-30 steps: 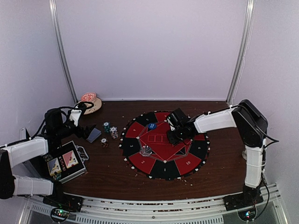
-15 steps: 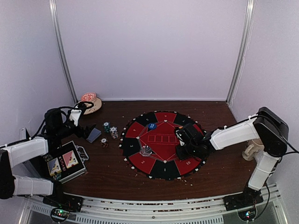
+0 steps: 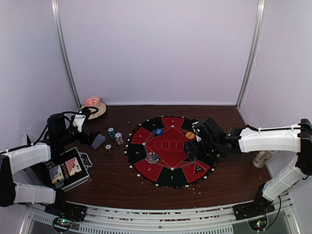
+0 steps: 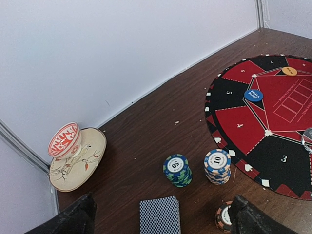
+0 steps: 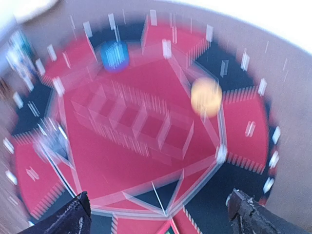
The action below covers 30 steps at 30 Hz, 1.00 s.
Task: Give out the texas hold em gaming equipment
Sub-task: Move the all-in button to position 10, then pick up the pile of poker chips from the pile of poker chips.
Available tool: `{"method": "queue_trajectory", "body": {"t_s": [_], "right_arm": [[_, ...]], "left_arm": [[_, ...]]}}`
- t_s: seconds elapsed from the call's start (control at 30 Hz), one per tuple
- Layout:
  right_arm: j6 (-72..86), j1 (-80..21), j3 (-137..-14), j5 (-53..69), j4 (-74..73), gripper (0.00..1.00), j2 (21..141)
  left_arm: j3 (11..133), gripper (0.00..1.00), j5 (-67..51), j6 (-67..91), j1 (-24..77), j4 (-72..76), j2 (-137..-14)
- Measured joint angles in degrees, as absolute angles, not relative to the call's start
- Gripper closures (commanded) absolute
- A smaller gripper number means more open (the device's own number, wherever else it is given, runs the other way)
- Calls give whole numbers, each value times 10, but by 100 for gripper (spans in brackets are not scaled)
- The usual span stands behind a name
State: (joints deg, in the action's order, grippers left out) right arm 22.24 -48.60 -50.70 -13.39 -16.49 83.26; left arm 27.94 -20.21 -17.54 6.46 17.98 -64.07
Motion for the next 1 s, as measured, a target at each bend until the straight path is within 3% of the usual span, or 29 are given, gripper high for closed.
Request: {"method": "queue_trajectory", "body": {"t_s": [0.3,0.57,1.0], "right_arm": [[209,-490,-532,-226,-77,0,768],[210,-490,-465,-181,-15,0,768],[238,-503,-458,-174,-15,0,799]], "left_arm": [[297,2,-213,-188,65,136,-630],[329,2,-279,-230,65,68,-638],[380,3,-376,-359,65,-98,-709]]}}
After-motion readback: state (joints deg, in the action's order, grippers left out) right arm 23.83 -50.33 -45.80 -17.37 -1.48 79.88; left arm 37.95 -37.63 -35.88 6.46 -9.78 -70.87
